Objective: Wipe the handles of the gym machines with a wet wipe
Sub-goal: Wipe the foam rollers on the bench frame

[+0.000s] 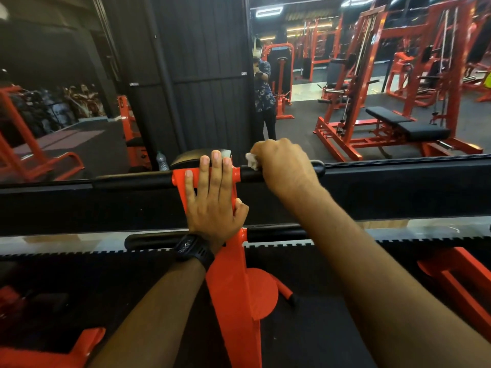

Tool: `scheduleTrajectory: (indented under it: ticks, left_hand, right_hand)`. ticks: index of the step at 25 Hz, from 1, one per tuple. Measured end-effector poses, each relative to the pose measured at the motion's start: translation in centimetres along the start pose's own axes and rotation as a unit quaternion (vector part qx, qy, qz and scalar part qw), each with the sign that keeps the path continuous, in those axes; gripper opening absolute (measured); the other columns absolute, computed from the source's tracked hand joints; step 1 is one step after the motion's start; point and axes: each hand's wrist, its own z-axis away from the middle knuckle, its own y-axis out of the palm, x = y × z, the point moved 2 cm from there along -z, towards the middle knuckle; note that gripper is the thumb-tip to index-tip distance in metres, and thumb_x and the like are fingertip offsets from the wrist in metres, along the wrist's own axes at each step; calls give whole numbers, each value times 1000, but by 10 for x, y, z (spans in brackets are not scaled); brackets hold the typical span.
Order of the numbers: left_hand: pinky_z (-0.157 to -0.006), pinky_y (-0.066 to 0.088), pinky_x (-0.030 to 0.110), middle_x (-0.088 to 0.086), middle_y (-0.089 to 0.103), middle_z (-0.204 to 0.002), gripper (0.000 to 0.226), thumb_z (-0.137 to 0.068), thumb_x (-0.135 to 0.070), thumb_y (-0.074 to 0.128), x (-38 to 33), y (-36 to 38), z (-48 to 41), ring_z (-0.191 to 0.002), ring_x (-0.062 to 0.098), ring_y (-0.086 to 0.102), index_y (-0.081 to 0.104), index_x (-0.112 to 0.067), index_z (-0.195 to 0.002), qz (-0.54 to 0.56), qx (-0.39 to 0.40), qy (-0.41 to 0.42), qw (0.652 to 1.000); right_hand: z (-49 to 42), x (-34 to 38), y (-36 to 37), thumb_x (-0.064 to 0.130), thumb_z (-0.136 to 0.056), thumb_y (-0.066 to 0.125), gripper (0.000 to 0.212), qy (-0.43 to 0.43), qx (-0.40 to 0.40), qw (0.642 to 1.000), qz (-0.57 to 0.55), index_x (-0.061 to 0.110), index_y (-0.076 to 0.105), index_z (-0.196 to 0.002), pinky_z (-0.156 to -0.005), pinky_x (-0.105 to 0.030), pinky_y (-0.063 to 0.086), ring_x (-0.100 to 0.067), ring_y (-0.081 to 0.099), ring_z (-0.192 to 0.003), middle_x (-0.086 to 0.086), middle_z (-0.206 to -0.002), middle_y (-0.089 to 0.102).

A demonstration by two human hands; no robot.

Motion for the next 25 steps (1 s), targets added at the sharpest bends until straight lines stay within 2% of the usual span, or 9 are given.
scheduleTrajectory:
  ticks: [2,5,8,10,12,14,21,23,25]
  left_hand:
    - [-123,8,55,7,3,-166,103,-76,-33,57,0,0,0,-155,25,2,2,-12,-160,0,4,-1,1000]
    - [-123,7,55,6,0,-166,100,-78,-33,53,0,1,-1,-155,25,1,-1,-13,-160,1,4,2,1000]
    - [-123,4,53,5,-5,-166,98,-81,-35,50,0,1,-2,-155,24,-1,-4,-13,-160,1,11,0,1000]
    - [-123,4,53,5,-6,-167,100,-81,-35,53,2,1,0,-155,24,-2,-4,-13,-160,0,11,2,1000]
    - [-123,4,54,5,-7,-167,103,-79,-34,56,2,0,0,-155,24,-3,-4,-13,-160,5,11,5,1000]
    - [-123,3,54,5,-10,-167,104,-78,-33,56,2,1,0,-155,23,-4,-4,-12,-160,8,9,7,1000]
    - [-123,6,54,7,0,-166,98,-82,-34,54,2,0,0,-155,24,-2,-1,-11,-160,4,6,0,1000]
    - [-123,6,55,7,2,-166,98,-82,-34,54,2,0,0,-155,24,-1,0,-11,-160,6,2,0,1000]
    - [-123,3,54,6,-1,-166,103,-78,-34,56,2,1,0,-155,23,-5,-2,-12,-160,9,12,5,1000]
  right_hand:
    - [5,-15,2,11,-93,65,24,18,-17,1000,6,16,58,-115,-80,-36,50,-24,62,-97,-5,-105,62]
    - [27,-16,16,8,-92,64,19,0,-131,991,-33,12,58,-110,-73,-25,45,-19,58,-97,-4,-107,61]
    - [47,-14,46,3,-91,62,24,-126,-222,967,-17,2,61,-115,-98,-27,45,-30,56,-123,-16,-123,63]
    - [55,-26,58,0,-101,42,31,-231,-254,937,66,-5,60,-126,-117,-36,29,-35,43,-137,-25,-136,57]
    - [58,-41,64,2,-107,19,46,-266,-253,922,123,-6,53,-137,-122,-41,24,-39,37,-142,-27,-146,46]
    - [55,-48,69,4,-108,14,50,-246,-232,934,118,-7,50,-139,-121,-43,25,-41,36,-142,-29,-148,42]
    - [55,-32,77,2,-108,21,45,-278,-240,926,89,-6,57,-133,-114,-40,38,-37,43,-138,-24,-144,50]
    - [59,-37,76,0,-106,30,39,-277,-265,920,83,-5,58,-133,-116,-37,35,-34,45,-137,-21,-144,51]
    - [64,-52,73,-6,-97,49,41,-195,-292,935,44,-3,53,-138,-121,-26,23,-32,42,-140,-18,-149,46]
